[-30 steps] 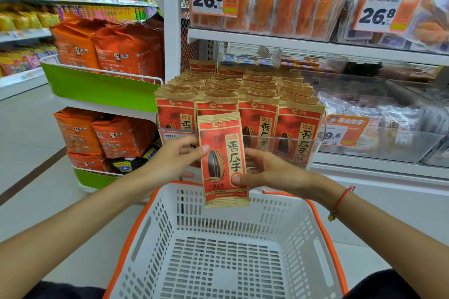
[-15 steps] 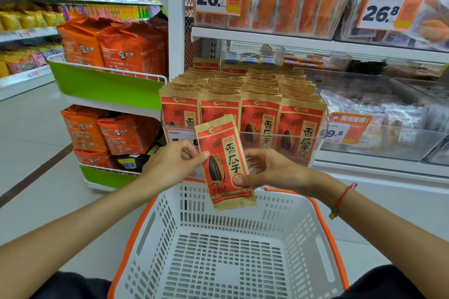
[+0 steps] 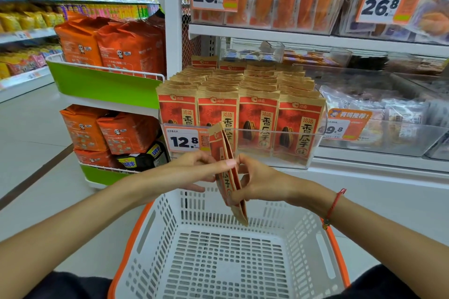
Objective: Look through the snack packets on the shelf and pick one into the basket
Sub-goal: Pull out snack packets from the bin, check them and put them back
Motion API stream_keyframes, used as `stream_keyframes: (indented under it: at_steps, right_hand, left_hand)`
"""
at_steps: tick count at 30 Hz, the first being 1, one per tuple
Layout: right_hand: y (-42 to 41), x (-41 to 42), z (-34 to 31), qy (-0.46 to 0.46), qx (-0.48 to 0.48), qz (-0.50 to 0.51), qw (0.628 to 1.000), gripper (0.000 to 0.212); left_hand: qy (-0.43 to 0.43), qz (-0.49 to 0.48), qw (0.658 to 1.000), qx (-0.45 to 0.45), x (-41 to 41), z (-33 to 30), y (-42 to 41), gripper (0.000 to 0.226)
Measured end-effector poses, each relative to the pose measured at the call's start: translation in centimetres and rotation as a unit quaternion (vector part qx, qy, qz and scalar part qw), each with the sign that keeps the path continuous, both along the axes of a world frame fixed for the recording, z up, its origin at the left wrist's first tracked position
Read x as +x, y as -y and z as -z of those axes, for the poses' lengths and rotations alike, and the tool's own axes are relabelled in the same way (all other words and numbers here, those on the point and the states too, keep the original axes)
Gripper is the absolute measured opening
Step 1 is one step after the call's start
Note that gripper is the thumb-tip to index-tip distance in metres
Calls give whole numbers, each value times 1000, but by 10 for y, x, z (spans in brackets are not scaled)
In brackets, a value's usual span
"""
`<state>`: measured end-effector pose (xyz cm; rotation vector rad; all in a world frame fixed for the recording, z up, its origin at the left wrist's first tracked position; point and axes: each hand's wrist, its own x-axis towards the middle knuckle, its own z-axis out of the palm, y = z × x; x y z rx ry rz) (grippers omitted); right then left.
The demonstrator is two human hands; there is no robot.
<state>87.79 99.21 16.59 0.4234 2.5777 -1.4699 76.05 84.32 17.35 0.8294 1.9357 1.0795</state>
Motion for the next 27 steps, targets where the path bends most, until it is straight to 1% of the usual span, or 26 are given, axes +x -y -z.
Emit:
stream_keyframes:
  at_steps: [3, 5, 8, 10, 12, 14, 16, 18, 22, 24, 27]
  right_hand:
    - [6, -4, 6, 1, 53, 1, 999, 68]
    - [9, -6, 8, 3, 72, 7, 997, 69]
    - [6, -4, 6, -3, 68, 13, 998, 63]
    - [4, -1, 2, -3, 55, 8, 998, 63]
    - [4, 1, -2, -4, 40, 3, 999, 65]
    - [5, 4, -8, -4, 33, 3, 999, 75]
    - [6, 5, -11, -8, 41, 5, 999, 94]
    - [9, 4, -12, -13, 52, 1, 999, 99]
    - [12, 5, -12, -11, 77, -6, 997, 90]
    - [11, 6, -14, -8, 82, -4, 997, 81]
    - [8, 7, -15, -15, 100, 16, 995, 66]
  left_hand:
    - [-12, -17, 1000, -9, 0, 3, -2, 73]
    - [-23, -1, 1000, -10, -2, 4, 0, 72]
    - [-53, 49, 997, -9, -3, 0, 4, 54]
    - [-43, 53, 998, -6, -4, 0, 7, 42]
    - [-18, 46, 999, 0, -6, -1, 9, 40]
    - [6, 38, 999, 2, -7, -2, 11, 43]
    - [20, 36, 999, 1, -9, -4, 13, 40]
    - [31, 43, 999, -2, -11, -4, 15, 38]
    - [49, 38, 998, -2, -13, -2, 13, 35]
    - [55, 14, 998, 0, -18, 2, 12, 34]
    - [72, 8, 997, -1, -22, 6, 10, 35]
